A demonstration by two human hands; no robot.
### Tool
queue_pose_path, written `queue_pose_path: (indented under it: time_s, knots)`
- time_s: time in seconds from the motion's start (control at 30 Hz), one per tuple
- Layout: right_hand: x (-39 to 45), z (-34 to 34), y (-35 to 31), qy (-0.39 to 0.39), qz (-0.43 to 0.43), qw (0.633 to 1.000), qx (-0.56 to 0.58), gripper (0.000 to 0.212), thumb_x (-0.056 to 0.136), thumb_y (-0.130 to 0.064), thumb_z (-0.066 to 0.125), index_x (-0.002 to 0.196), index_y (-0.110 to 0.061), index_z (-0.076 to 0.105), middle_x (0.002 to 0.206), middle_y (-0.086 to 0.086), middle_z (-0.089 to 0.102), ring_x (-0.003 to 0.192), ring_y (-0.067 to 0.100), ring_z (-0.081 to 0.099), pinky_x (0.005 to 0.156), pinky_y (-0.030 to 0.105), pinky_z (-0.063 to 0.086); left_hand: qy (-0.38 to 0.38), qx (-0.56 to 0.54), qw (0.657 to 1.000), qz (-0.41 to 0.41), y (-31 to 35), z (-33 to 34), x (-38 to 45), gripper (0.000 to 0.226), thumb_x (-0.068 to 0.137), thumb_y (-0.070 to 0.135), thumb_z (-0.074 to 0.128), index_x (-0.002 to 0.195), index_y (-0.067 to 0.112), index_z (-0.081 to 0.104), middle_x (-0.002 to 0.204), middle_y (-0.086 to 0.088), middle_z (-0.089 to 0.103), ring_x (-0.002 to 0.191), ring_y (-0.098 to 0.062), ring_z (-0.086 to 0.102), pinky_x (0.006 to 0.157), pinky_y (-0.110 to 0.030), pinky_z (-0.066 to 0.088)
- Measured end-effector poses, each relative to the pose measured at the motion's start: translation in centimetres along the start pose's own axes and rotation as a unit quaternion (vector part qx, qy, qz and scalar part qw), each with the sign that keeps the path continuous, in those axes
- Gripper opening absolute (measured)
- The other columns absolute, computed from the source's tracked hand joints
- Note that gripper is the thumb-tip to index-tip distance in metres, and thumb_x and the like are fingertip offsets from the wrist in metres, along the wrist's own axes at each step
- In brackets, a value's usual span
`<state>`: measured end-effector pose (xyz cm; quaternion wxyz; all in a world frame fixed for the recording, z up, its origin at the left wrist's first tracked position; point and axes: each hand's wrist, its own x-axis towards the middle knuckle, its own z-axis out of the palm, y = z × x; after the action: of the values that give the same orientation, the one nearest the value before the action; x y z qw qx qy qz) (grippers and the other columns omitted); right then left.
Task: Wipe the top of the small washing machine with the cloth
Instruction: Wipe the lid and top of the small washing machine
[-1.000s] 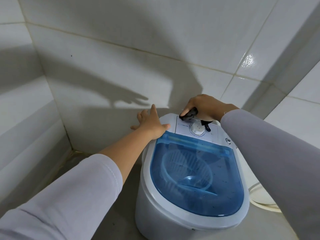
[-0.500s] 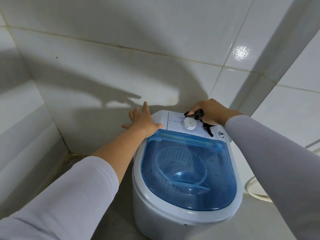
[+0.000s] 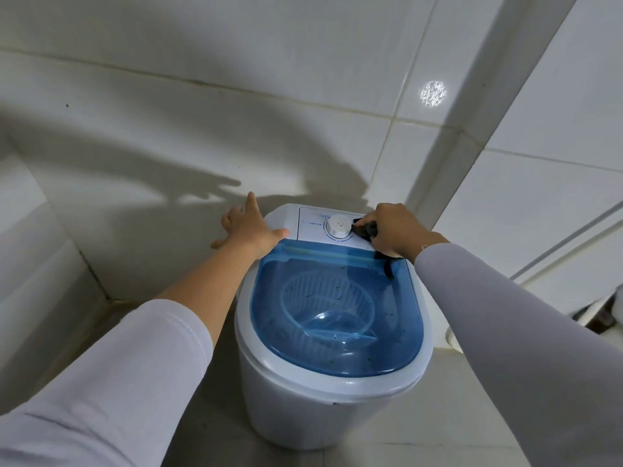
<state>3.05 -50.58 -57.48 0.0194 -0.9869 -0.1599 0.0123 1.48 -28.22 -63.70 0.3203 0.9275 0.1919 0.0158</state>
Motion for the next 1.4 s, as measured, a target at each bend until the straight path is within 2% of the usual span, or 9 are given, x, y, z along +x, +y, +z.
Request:
queue_pose_path:
  time_s: [0.17, 0.5, 0.63, 0.77, 0.87, 0.93, 1.0, 1.27, 1.4]
  knots:
    - [-1.6, 0.1, -1.2, -0.004, 0.014, 1.000, 0.008, 0.042, 0.080, 0.003, 0.045, 0.110, -0.014, 0.070, 0.109, 0.011, 0.067, 0.101, 0.031, 0.059, 0.085, 0.035, 0.052, -0.001, -0.012, 1.000, -0.006, 0.0, 0.2, -0.2, 0.103, 0.079, 0.051, 0.065, 0.152, 0.025, -0.003, 0.159, -0.010, 0.013, 0.147, -0.033, 0.006, 0.113, -0.060, 0.019]
    - [-3.1, -0.5, -2.1, -0.060, 0.016, 0.997, 0.034, 0.045, 0.082, 0.000, 0.050, 0.117, -0.024, 0.066, 0.118, 0.006, 0.063, 0.103, 0.024, 0.057, 0.080, 0.021, 0.043, -0.011, -0.030, 0.999, -0.016, -0.1, 0.0, -0.6, 0.105, 0.078, 0.052, 0.066, 0.152, 0.025, -0.004, 0.158, -0.012, 0.014, 0.146, -0.034, 0.008, 0.113, -0.060, 0.020]
    - [-2.5, -2.6, -1.7, -0.107, 0.042, 0.993, 0.040, 0.039, 0.082, -0.006, 0.051, 0.105, -0.031, 0.071, 0.115, 0.002, 0.066, 0.092, 0.020, 0.056, 0.084, 0.028, 0.050, -0.017, -0.037, 0.999, -0.019, -0.1, -0.2, -0.8, 0.105, 0.078, 0.052, 0.066, 0.152, 0.025, -0.004, 0.158, -0.013, 0.014, 0.146, -0.034, 0.007, 0.112, -0.062, 0.020]
    - [-1.2, -4.8, -1.8, -0.036, 0.067, 0.990, 0.116, 0.039, 0.085, -0.004, 0.051, 0.110, -0.028, 0.068, 0.113, 0.004, 0.066, 0.089, 0.018, 0.052, 0.076, 0.026, 0.043, -0.020, -0.044, 0.999, -0.018, 0.1, -0.5, -1.0, 0.102, 0.080, 0.050, 0.066, 0.151, 0.027, -0.004, 0.157, -0.011, 0.015, 0.145, -0.033, 0.007, 0.108, -0.067, 0.021]
    - [-0.3, -4.7, -2.5, 0.000, 0.082, 0.990, 0.115, 0.042, 0.086, -0.004, 0.049, 0.120, -0.024, 0.063, 0.120, 0.007, 0.063, 0.095, 0.023, 0.054, 0.078, 0.024, 0.042, -0.026, -0.050, 0.998, -0.019, -0.1, -0.4, -0.8, 0.103, 0.079, 0.050, 0.066, 0.151, 0.027, -0.005, 0.157, -0.011, 0.014, 0.146, -0.032, 0.006, 0.109, -0.066, 0.021]
    - [0.1, -4.0, -3.3, 0.003, 0.089, 0.990, 0.105, 0.042, 0.085, -0.005, 0.050, 0.124, -0.017, 0.061, 0.123, 0.011, 0.062, 0.107, 0.029, 0.057, 0.086, 0.030, 0.049, -0.028, -0.050, 0.998, -0.018, -0.2, -0.4, -0.6, 0.104, 0.079, 0.050, 0.066, 0.151, 0.027, -0.005, 0.157, -0.011, 0.014, 0.146, -0.032, 0.006, 0.109, -0.066, 0.021]
    - [0.4, -3.2, -4.1, -0.005, 0.085, 0.992, 0.096, 0.038, 0.083, -0.003, 0.048, 0.117, -0.010, 0.064, 0.116, 0.016, 0.065, 0.102, 0.032, 0.059, 0.088, 0.036, 0.051, -0.029, -0.050, 0.998, -0.018, -0.1, -0.4, -0.6, 0.104, 0.079, 0.050, 0.066, 0.151, 0.027, -0.005, 0.157, -0.010, 0.015, 0.146, -0.032, 0.006, 0.108, -0.067, 0.022]
    - [0.9, -1.6, -4.9, 0.017, 0.022, 0.999, 0.020, 0.042, 0.084, 0.001, 0.045, 0.114, -0.015, 0.067, 0.114, 0.010, 0.061, 0.104, 0.029, 0.055, 0.075, 0.029, 0.043, -0.029, -0.055, 0.998, -0.016, -0.1, -0.5, -0.6, 0.103, 0.080, 0.049, 0.066, 0.151, 0.028, -0.005, 0.158, -0.009, 0.011, 0.146, -0.031, 0.003, 0.107, -0.069, 0.020]
    - [0.8, -1.1, -4.4, 0.021, -0.006, 1.000, 0.014, 0.043, 0.084, 0.000, 0.046, 0.119, -0.018, 0.065, 0.113, 0.010, 0.057, 0.103, 0.028, 0.052, 0.075, 0.027, 0.036, -0.031, -0.057, 0.998, -0.018, -0.1, -0.4, -0.5, 0.104, 0.079, 0.049, 0.066, 0.151, 0.028, -0.006, 0.158, -0.010, 0.011, 0.147, -0.031, 0.002, 0.108, -0.068, 0.019]
